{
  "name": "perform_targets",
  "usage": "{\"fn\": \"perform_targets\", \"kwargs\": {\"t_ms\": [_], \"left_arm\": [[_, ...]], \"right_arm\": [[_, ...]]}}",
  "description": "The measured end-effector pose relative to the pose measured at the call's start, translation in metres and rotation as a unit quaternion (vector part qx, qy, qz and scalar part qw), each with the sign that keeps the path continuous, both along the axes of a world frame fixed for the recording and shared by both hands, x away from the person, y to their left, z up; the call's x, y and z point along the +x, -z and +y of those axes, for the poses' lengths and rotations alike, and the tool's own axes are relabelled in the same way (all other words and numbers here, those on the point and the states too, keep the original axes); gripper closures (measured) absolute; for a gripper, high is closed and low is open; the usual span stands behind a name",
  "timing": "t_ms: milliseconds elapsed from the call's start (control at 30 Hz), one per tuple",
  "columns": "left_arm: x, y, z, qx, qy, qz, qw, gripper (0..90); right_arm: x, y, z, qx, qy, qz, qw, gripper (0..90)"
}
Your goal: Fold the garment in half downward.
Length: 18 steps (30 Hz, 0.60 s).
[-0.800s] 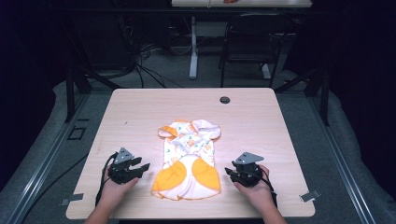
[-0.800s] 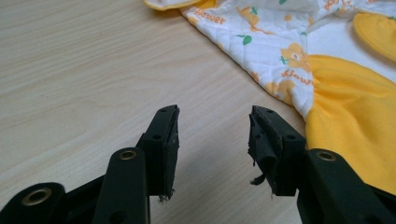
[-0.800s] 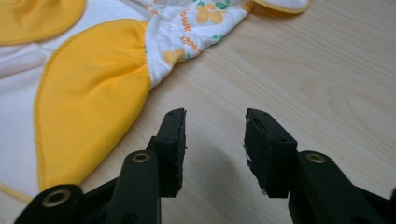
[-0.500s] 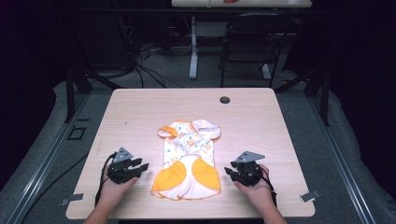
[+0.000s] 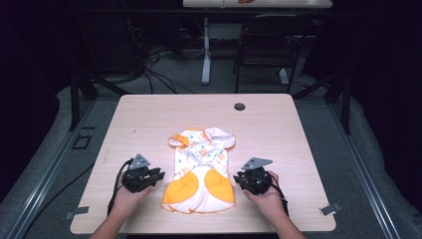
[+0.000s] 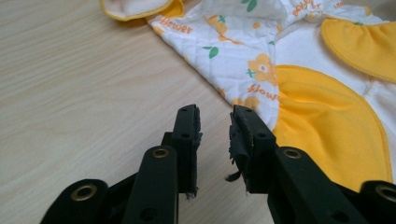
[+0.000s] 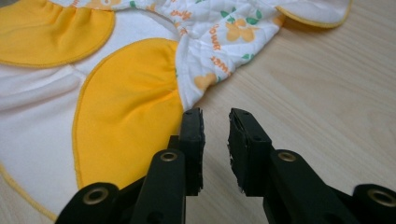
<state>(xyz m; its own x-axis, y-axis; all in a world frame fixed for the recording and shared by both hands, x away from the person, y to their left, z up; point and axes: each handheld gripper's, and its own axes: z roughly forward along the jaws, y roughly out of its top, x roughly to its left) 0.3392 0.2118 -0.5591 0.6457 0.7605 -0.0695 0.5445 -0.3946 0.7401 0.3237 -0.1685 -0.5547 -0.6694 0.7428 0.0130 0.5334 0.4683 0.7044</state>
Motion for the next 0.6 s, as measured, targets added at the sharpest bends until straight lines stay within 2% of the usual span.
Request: {"fn": "perform_targets", "kwargs": {"t_ms": [67, 200, 267, 400, 467, 600], "left_arm": [[0.005, -0.002, -0.006, -0.008, 0.008, 0.005, 0.9999, 77.7], [0.017, -0.005, -0.021, -0.004, 0.016, 0.004, 0.9999, 85.4], [0.023, -0.004, -0.028, 0.002, 0.021, 0.006, 0.9998, 88.2], [0.036, 0.001, -0.04, 0.0, 0.027, 0.022, 0.9994, 89.7], [0.042, 0.004, -0.044, 0.008, 0.026, 0.028, 0.9992, 89.7], [0.051, 0.006, -0.051, 0.002, 0.024, 0.032, 0.9992, 89.8]], "right_arm": [[0.005, -0.001, 0.004, 0.002, -0.005, 0.002, 1.0, 78.7], [0.018, -0.001, 0.015, -0.018, -0.012, 0.004, 0.9998, 83.8], [0.024, 0.0, 0.019, -0.012, -0.013, 0.01, 0.9998, 85.9], [0.036, 0.001, 0.026, -0.012, -0.013, 0.014, 0.9997, 87.7], [0.042, 0.002, 0.03, -0.014, -0.013, 0.018, 0.9997, 88.5], [0.051, 0.005, 0.039, -0.027, -0.015, 0.015, 0.9994, 89.3]]}}
